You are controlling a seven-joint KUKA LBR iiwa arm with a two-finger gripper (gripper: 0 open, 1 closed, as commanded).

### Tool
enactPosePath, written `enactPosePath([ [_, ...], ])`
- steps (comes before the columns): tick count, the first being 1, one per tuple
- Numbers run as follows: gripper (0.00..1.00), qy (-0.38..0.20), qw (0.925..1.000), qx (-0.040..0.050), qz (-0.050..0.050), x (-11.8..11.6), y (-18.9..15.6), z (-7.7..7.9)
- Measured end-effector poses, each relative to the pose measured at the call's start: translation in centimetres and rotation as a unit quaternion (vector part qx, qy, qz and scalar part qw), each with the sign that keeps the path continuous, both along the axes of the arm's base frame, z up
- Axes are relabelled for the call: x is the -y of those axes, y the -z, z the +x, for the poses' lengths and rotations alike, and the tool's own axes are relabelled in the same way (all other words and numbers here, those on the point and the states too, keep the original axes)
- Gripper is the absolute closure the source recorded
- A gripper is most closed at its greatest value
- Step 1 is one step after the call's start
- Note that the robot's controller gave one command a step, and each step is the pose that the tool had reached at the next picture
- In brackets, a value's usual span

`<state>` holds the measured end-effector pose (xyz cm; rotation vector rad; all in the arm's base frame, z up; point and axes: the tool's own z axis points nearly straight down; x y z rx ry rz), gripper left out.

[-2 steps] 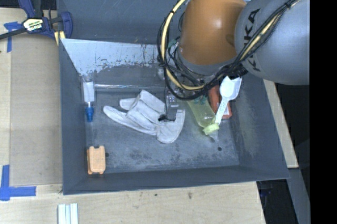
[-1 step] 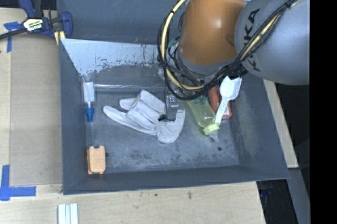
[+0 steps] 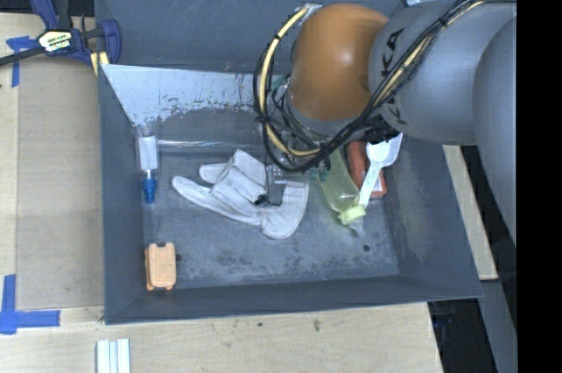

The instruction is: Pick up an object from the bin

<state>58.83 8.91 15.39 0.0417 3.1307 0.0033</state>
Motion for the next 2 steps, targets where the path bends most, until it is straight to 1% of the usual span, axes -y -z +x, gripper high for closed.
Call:
enactPosePath([
  [1, 0.0, -0.031, 0.9995, -0.0044, -0.001, 0.3, 4.6, 0.1],
  [2, 1.0, -0.023, 0.9997, -0.0016, -0.001, 0.4, 7.8, 0.4],
])
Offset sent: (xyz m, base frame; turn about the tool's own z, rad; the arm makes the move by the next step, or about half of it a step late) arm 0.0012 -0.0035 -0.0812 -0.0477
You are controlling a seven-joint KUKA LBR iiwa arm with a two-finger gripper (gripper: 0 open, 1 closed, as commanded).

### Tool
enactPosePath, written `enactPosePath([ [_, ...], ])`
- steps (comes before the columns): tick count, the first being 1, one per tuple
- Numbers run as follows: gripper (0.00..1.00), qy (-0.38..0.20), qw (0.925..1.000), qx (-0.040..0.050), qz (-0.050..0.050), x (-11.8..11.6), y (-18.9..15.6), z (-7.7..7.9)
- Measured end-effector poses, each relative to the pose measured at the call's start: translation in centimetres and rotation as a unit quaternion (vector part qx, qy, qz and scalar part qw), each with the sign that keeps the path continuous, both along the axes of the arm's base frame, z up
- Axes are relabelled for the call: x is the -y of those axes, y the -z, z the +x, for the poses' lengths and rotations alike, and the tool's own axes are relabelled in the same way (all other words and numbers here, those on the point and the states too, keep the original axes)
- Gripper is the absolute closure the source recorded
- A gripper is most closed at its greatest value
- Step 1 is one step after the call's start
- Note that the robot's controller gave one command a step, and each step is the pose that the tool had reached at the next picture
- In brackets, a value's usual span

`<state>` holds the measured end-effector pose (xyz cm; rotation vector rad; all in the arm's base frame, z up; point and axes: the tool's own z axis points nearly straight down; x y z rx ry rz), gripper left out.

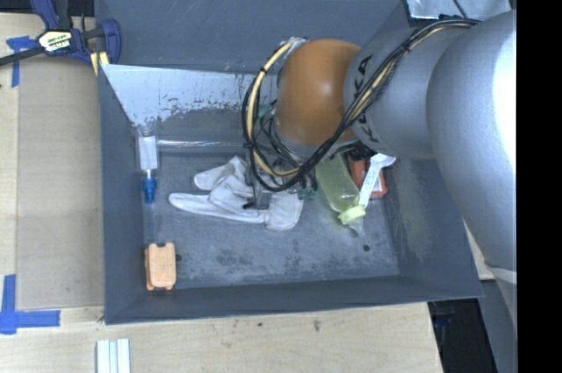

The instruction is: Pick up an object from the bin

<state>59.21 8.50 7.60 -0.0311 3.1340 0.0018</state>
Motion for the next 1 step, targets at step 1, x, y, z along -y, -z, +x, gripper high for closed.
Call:
enactPosePath([
  [1, 1.0, 0.0, 1.0, 0.0, 0.0, 0.0, 0.0, 0.0],
])
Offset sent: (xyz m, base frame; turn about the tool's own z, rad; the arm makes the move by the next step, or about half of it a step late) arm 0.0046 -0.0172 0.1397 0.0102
